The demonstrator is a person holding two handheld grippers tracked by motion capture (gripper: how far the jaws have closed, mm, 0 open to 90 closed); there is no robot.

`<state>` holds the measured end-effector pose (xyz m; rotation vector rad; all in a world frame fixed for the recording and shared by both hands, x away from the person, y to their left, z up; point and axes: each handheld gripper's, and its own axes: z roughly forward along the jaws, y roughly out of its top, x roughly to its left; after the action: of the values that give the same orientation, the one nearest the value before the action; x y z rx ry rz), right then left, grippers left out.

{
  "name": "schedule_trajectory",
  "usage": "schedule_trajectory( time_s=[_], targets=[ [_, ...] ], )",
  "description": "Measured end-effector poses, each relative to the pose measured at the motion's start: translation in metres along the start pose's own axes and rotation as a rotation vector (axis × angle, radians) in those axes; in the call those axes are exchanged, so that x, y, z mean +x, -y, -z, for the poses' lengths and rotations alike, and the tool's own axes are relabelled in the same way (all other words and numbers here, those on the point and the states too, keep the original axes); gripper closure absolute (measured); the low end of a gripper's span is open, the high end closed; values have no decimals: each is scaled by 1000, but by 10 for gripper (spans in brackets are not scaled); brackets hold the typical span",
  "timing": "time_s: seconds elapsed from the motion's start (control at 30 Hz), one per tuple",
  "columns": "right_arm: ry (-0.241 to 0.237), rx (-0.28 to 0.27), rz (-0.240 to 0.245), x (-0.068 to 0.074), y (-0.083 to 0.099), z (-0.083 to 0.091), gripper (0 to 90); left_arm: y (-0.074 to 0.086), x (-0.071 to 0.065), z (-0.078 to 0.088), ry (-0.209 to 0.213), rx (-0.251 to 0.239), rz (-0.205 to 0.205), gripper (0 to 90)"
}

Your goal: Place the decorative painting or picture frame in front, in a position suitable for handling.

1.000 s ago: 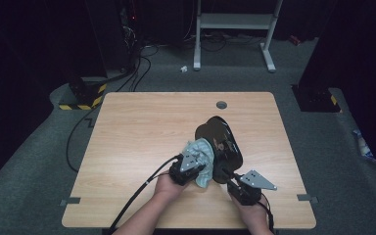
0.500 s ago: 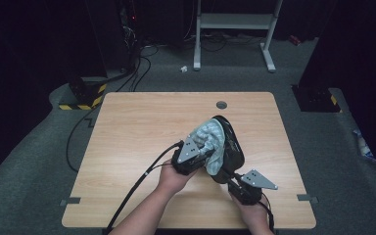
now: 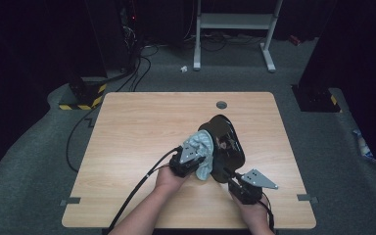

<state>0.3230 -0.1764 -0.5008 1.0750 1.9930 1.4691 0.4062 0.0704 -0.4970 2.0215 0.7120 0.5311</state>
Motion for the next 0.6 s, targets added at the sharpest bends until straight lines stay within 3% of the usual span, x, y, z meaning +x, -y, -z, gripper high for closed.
schedule_trajectory(
  time_s=[0.13,0.3,0.43,0.53,0.6],
  targets=[
    [-1,-1,0,0,0,0,771,0,20,-5,-72,35,39,779],
    [-3,-1,-3,0,0,0,771,-5,37,-8,-133,58,91,777],
    [-4,-2,-4,0,0,0,772,-5,37,-6,-119,62,94,778],
    [-5,-3,-6,0,1,0,772,-3,24,-3,-76,54,80,780],
    [-4,-3,-7,0,1,0,771,0,12,-3,-26,52,81,782]
  ],
)
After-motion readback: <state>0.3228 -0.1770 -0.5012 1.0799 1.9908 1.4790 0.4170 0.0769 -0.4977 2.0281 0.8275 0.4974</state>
